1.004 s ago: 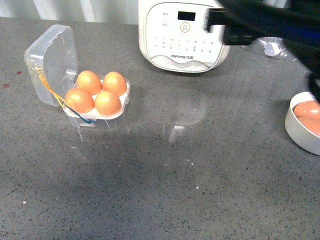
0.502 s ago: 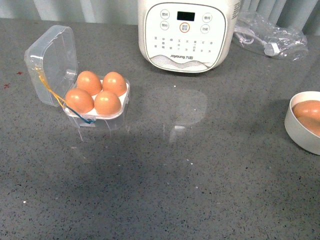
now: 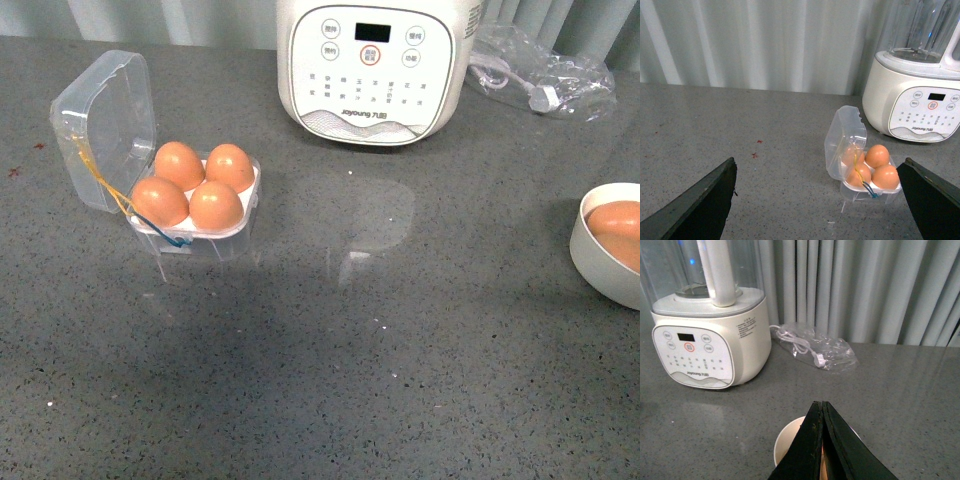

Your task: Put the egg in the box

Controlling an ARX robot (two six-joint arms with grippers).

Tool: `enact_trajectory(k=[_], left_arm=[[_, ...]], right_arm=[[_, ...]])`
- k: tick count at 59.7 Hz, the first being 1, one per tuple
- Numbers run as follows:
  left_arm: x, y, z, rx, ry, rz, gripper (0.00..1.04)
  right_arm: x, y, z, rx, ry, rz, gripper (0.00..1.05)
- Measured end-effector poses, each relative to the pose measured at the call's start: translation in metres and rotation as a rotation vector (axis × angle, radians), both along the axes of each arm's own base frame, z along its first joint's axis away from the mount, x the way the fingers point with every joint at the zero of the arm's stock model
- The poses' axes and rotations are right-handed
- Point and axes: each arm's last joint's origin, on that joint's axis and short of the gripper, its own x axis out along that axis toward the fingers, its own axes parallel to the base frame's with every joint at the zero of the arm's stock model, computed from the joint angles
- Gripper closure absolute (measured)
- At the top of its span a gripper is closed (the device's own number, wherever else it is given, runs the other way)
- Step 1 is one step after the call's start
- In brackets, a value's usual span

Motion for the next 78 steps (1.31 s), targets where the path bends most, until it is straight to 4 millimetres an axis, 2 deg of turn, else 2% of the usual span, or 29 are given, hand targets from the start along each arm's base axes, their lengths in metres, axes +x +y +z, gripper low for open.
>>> enact_trajectory(k=[30, 70, 78], left_arm=[[0.0, 0.0, 0.0, 0.0, 0.0, 0.0, 0.07], [0.0, 0.0, 0.0, 0.0, 0.0, 0.0, 0.07], [0.0, 0.0, 0.0, 0.0, 0.0, 0.0, 0.07]], right_arm=[[-0.021, -0.005, 0.006, 0.0, -0.022, -0.026, 1.02], [-0.036, -0.005, 0.006, 0.001, -0.025, -0.026, 1.02], [-0.046, -0.005, 0.004, 0.0, -0.023, -0.024, 1.02]])
